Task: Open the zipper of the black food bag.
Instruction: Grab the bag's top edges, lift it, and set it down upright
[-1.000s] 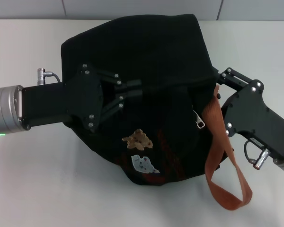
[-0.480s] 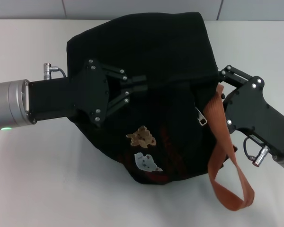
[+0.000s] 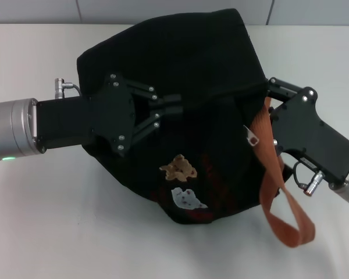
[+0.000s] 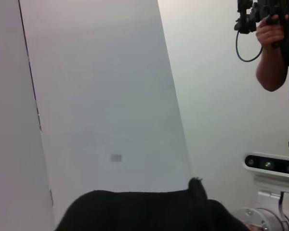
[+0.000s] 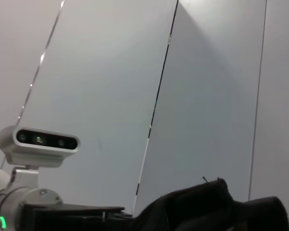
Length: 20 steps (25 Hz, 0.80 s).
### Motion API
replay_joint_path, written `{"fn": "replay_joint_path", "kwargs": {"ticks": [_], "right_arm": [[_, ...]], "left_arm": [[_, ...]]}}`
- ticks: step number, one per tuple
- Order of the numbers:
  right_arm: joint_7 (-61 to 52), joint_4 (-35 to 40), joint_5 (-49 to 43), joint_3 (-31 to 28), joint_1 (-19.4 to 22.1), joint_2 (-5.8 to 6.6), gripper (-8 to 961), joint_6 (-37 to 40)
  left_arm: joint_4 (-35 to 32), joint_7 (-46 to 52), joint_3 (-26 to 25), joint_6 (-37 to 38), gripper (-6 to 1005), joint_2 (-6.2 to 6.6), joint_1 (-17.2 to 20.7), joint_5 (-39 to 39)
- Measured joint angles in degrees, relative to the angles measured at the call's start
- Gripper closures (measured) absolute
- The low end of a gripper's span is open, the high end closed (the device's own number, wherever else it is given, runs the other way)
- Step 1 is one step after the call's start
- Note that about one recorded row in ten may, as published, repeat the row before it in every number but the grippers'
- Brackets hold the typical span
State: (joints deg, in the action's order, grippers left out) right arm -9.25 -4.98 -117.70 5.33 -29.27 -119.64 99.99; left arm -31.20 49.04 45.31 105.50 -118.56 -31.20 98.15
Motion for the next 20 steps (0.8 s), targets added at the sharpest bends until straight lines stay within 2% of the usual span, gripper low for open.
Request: {"fn": "replay_joint_path", "kwargs": {"ticks": [6,13,20], "right_arm": [[-0.03,-0.42,0.03,-2.04,-0.27,-0.10,639,-1.33],[-0.07,-2.34,0.03,-6.45,-0.24,-0.10,629,-5.31],[-0.09,-3.29,-0.10,-7.38,-0.50,-0.04,615,-5.93]], "left_arm": [[0.00,0.00,0.30,-0.11,927,-0.09,0.00,0.03],[0.00,0.00,0.90,-0.13,927,-0.09,0.07,0.03],[0.00,0.00,1.04,-0.13,927,-0.07,0.08,0.03]]}}
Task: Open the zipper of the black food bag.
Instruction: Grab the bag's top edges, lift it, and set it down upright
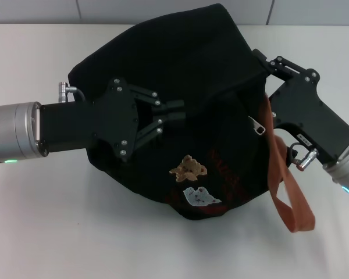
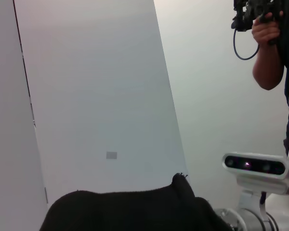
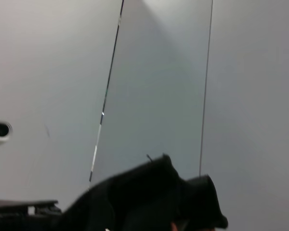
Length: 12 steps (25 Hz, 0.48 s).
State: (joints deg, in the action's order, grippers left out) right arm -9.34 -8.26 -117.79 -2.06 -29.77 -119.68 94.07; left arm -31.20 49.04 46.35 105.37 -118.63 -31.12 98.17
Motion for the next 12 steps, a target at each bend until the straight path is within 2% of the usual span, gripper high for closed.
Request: {"fn": "replay_joint_path", "kwargs": {"ticks": [3,7,12], "right_arm": [[-1.84,0.43,-0.39,0.60,0.49,0.25,610,4.19],[-4.55,1.80,-1.22,1.84,0.53,0.32,602,5.90],[-7.38,3.62,-1.96,4.81,-1.23,0.30,593,1.69]], "left_arm": [[0.00,0.00,0.00,-0.14,927,0.05,0.01,0.00],[0.00,0.00,-0.02,-0.29,927,0.07,0.04,0.01],[0.00,0.00,-0.03,-0.36,927,0.07,-0.08,0.03]]}}
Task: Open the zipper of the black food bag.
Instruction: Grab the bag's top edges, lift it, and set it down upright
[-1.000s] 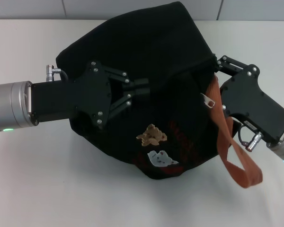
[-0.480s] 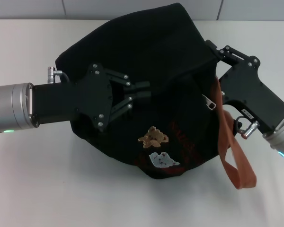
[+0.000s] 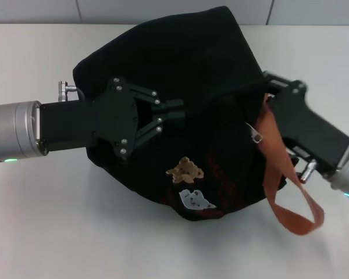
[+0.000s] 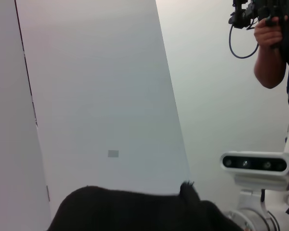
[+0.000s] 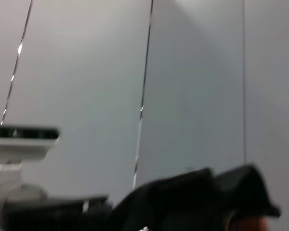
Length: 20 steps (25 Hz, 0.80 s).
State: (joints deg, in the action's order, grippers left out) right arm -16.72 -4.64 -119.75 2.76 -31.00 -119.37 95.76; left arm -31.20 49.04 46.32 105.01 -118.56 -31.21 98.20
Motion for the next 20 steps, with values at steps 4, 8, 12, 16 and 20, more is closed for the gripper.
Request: {"fn": "replay_joint_path", "kwargs": {"ticks": [4,8,12,16,20], "right_arm": [[-2.90,1.78,-0.03,1.38,-0.53,0.04,585,-2.57],[-7.03,3.58,0.75,-0.56,-0.05,-0.01,578,-4.83],[-10.24,3.68,1.32,-5.78,0.62,0.04,570,-6.75],[-19.15,6.04,1.37,-8.45,1.21,0.17,563,-3.85],[-30.95,11.44,0.80,-7.75,0.32,0.24,555,0.31]], "left_arm": [[0.00,0.00,0.00,0.00,927,-0.01,-0.13,0.00],[-0.01,0.00,0.00,0.00,927,-0.01,-0.16,-0.05],[-0.01,0.00,0.13,0.01,927,-0.01,-0.25,-0.05],[-0.01,0.01,0.59,-0.04,927,-0.01,-0.25,-0.06],[-0.01,0.18,0.59,0.47,927,0.07,-0.19,-0.07]]}}
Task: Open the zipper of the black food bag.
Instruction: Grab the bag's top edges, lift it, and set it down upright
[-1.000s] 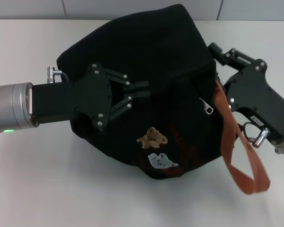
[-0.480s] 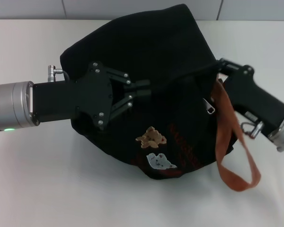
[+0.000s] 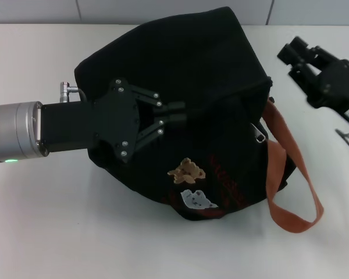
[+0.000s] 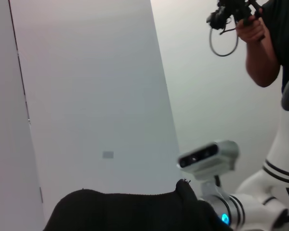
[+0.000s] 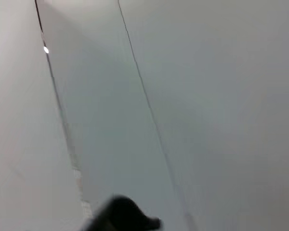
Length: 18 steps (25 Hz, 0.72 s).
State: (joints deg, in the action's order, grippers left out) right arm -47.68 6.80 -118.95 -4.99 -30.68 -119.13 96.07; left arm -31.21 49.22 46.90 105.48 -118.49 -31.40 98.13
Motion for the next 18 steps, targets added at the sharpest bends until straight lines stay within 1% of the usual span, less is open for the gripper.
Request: {"fn": "replay_joint_path", "kwargs": {"ticks": [1,2,3,5,6,7,9,11,18], "right_arm": [[-8.47,3.96,-0.46,1.91,-0.76,0.18,553,3.12],[-8.47,3.96,-0.46,1.91,-0.76,0.18,551,3.12],[-12.18,5.72,-0.56,3.29,-1.18,0.30,550,4.40],[-20.43,9.10,-0.55,7.34,-2.18,0.69,546,6.68],[-25.85,10.96,-0.55,11.16,-3.06,0.99,544,7.75],[-25.85,10.96,-0.55,11.16,-3.06,0.99,542,7.75],[-29.34,11.98,-0.50,14.81,-3.90,1.21,538,8.29],[-30.92,12.12,-0.45,17.07,-4.78,1.23,535,8.46],[-31.15,12.17,-0.28,17.62,-5.28,0.69,521,8.83]], "left_arm": [[-0.24,0.22,-0.13,0.58,927,0.10,0.05,-0.10],[-0.24,0.22,-0.13,0.58,927,0.10,0.05,-0.10],[-0.50,0.37,-0.27,0.89,927,0.15,0.00,-0.10],[-0.60,0.43,-0.29,1.01,927,0.20,-0.07,-0.06],[-0.75,0.47,-0.30,1.10,926,0.25,-0.18,0.03],[-0.75,0.47,-0.30,1.10,926,0.25,-0.18,0.03],[-0.85,0.47,-0.14,0.90,926,0.28,-0.35,0.05],[-0.86,0.29,0.14,0.43,926,0.25,-0.66,0.05],[-0.58,-0.07,0.70,0.11,926,0.20,-0.71,0.04]]}}
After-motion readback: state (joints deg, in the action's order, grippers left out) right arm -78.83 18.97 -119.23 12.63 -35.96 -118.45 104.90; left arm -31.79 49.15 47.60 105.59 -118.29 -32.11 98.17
